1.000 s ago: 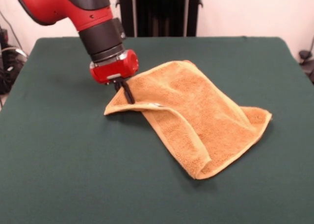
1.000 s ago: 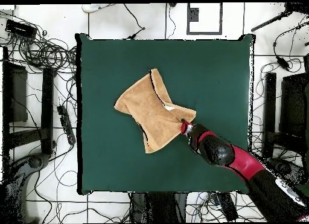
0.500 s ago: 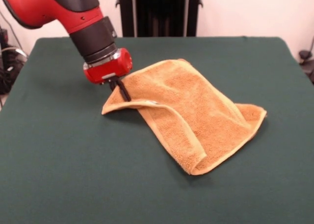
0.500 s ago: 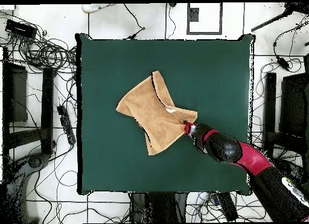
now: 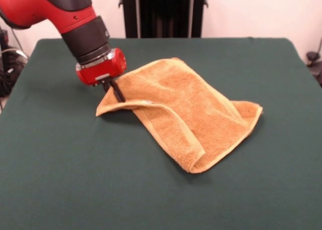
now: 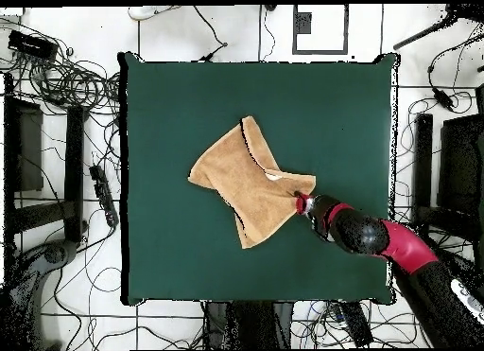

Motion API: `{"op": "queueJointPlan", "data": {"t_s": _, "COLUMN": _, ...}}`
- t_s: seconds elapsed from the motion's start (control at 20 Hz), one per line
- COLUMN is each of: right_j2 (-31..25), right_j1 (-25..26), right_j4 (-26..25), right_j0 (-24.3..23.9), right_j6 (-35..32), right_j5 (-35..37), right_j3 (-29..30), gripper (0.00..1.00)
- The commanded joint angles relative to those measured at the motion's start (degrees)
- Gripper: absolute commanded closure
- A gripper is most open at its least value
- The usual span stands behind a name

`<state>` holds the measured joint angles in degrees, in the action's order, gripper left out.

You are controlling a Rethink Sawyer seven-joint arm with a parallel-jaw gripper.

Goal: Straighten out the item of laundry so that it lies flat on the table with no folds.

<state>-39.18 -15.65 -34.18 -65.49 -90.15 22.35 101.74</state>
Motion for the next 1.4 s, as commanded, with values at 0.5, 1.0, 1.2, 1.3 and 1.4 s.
{"op": "queueJointPlan", "data": {"t_s": 0.5, "right_j2": 4.66, "right_j1": -0.95, "right_j4": -16.24, "right_j0": 1.13, "right_j6": 20.72, "right_j5": 10.48, "right_j3": -16.84, "gripper": 1.0}}
{"op": "queueJointPlan", "data": {"t_s": 1.0, "right_j2": 3.35, "right_j1": -5.9, "right_j4": -13.72, "right_j0": 1.49, "right_j6": 14.32, "right_j5": 15.54, "right_j3": -12.85, "gripper": 1.0}}
{"op": "queueJointPlan", "data": {"t_s": 1.2, "right_j2": 2.59, "right_j1": -9.31, "right_j4": -13.63, "right_j0": 1.73, "right_j6": 14.23, "right_j5": 16.36, "right_j3": -10.6, "gripper": 1.0}}
{"op": "queueJointPlan", "data": {"t_s": 1.3, "right_j2": 1.55, "right_j1": -10.36, "right_j4": -12.83, "right_j0": 0.51, "right_j6": 13.97, "right_j5": 16.19, "right_j3": -9.47, "gripper": 1.0}}
{"op": "queueJointPlan", "data": {"t_s": 1.4, "right_j2": 0.05, "right_j1": -10.94, "right_j4": -10.97, "right_j0": -0.95, "right_j6": 12.7, "right_j5": 16.4, "right_j3": -8.46, "gripper": 1.0}}
